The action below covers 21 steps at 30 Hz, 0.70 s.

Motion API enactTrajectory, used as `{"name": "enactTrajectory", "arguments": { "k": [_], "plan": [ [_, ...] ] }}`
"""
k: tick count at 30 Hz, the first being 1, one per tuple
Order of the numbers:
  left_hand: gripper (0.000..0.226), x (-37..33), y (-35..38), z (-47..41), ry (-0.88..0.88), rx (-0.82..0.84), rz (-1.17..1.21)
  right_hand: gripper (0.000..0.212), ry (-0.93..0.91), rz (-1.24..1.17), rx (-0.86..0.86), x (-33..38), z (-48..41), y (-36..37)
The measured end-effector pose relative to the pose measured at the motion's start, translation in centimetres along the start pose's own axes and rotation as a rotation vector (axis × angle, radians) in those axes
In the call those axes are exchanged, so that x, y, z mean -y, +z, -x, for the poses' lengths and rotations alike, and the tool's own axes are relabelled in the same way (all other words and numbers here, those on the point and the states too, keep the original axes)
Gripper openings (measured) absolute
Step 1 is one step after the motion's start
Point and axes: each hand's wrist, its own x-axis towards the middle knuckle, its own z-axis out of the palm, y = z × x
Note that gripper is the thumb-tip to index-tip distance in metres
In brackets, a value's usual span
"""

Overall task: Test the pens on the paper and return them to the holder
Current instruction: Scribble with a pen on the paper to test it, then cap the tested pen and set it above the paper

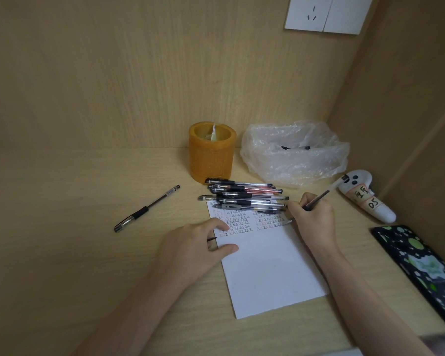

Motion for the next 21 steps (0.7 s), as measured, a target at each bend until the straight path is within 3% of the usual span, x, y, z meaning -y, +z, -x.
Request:
{"name": "enactTrajectory", "arguments": {
  "k": [5, 9, 14, 17, 21],
  "plan": [
    [0.041, 0.0, 0.0, 0.1, 0.001, -0.009, 0.027, 0.031, 0.019, -0.008, -0.006, 0.0, 0.0, -0.1],
    [0.031, 0.1, 0.0, 0.1, 0.052, -0.084, 0.209, 0.039, 0.102, -0.298, -0.029, 0.7, -0.2, -0.6],
    [0.049, -0.3, 0.4, -0.2, 0.103, 0.009, 0.455, 0.042, 0.273, -0.899, 0.388, 1.8, -0.2, -0.3],
    [0.057, -0.4, 0.4, -0.3, 0.097, 0.039, 0.52, 0.027, 0.237, -0.912, 0.614, 2.0, 0.3, 0.0],
    [0.068, -0.6, 0.2, -0.3, 0.101, 0.027, 0.561, 0.041, 0.123, -0.759, 0.658, 2.1, 0.9, -0.1]
  ]
}}
